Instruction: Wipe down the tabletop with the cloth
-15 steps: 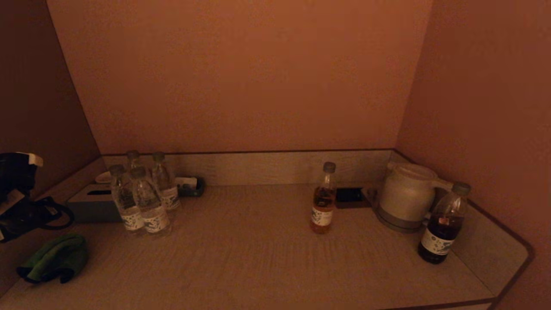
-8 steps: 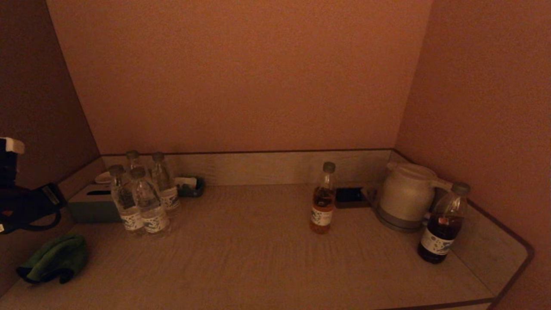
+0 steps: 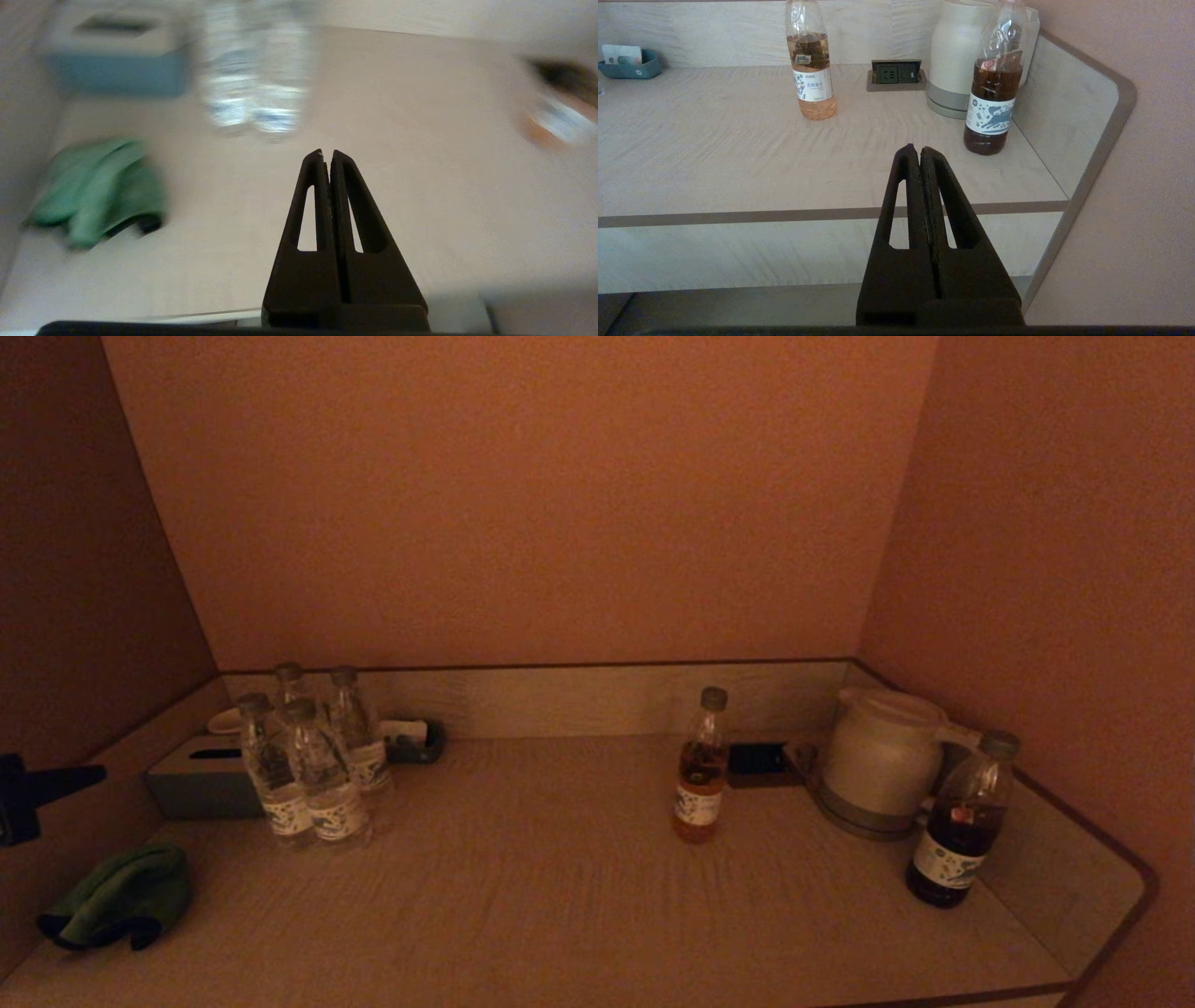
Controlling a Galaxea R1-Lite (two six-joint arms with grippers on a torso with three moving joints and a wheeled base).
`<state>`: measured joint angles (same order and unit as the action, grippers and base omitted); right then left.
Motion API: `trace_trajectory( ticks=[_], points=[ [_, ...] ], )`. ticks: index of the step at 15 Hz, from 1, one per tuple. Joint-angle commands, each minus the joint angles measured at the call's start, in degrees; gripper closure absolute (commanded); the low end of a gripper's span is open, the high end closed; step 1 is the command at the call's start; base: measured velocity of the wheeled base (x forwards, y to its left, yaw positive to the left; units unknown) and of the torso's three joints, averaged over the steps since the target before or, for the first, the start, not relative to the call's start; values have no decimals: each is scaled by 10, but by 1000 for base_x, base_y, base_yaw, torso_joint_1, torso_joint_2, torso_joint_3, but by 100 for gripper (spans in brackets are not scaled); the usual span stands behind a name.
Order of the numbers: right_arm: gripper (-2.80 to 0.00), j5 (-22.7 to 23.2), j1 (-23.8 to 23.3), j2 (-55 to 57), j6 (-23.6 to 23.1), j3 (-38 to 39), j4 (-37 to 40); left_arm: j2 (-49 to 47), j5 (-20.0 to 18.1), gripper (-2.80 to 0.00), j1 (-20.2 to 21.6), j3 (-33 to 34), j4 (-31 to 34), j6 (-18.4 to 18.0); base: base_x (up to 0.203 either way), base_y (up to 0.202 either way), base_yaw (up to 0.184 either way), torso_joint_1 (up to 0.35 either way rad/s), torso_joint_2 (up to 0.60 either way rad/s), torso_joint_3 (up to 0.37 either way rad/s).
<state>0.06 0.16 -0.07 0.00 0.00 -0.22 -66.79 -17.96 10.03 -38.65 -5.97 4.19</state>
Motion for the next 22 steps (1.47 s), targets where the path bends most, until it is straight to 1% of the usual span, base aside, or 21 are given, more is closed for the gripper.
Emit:
trace_trajectory(
  ticks=[1, 3, 6, 8, 9, 12, 13, 14, 16, 18, 20, 22],
  points=[
    [0, 0, 0, 1, 0, 0, 0, 118, -65, 0, -1, 46, 1, -28, 0, 0, 0, 0, 0, 0],
    [0, 0, 0, 1, 0, 0, 0, 188, -92, 0, -1, 61, 6, -39, 0, 0, 0, 0, 0, 0],
    [0, 0, 0, 1, 0, 0, 0, 299, -104, 0, -1, 90, 22, -45, 0, 0, 0, 0, 0, 0],
    [0, 0, 0, 1, 0, 0, 0, 369, -107, 0, -1, 106, 50, -51, 0, 0, 0, 0, 0, 0],
    [0, 0, 0, 1, 0, 0, 0, 384, -108, 0, -2, 115, 67, -55, 0, 0, 0, 0, 0, 0],
    [0, 0, 0, 1, 0, 0, 0, 457, -111, 0, -3, 117, 129, -73, 0, 0, 0, 0, 0, 0],
    [0, 0, 0, 1, 0, 0, 0, 467, -111, 0, -12, 114, 148, -78, 0, 0, 0, 0, 0, 0],
    [0, 0, 0, 1, 0, 0, 0, 466, -111, 0, -30, 111, 150, -79, 0, 0, 0, 0, 0, 0],
    [0, 0, -1, 1, 0, 0, 0, 467, -112, 0, -42, 105, 158, -80, 0, 0, 0, 0, 0, 0],
    [0, 0, 0, 1, 0, 0, 0, 487, -113, 0, -52, 106, 174, -82, 0, 0, 0, 0, 0, 0],
    [0, 0, 0, 1, 0, 0, 0, 512, -112, 0, -68, 101, 209, -98, 0, 0, 0, 0, 0, 0],
    [0, 0, 0, 1, 0, 0, 0, 518, -111, 0, -73, 101, 215, -103, 0, 0, 0, 0, 0, 0]
  ],
)
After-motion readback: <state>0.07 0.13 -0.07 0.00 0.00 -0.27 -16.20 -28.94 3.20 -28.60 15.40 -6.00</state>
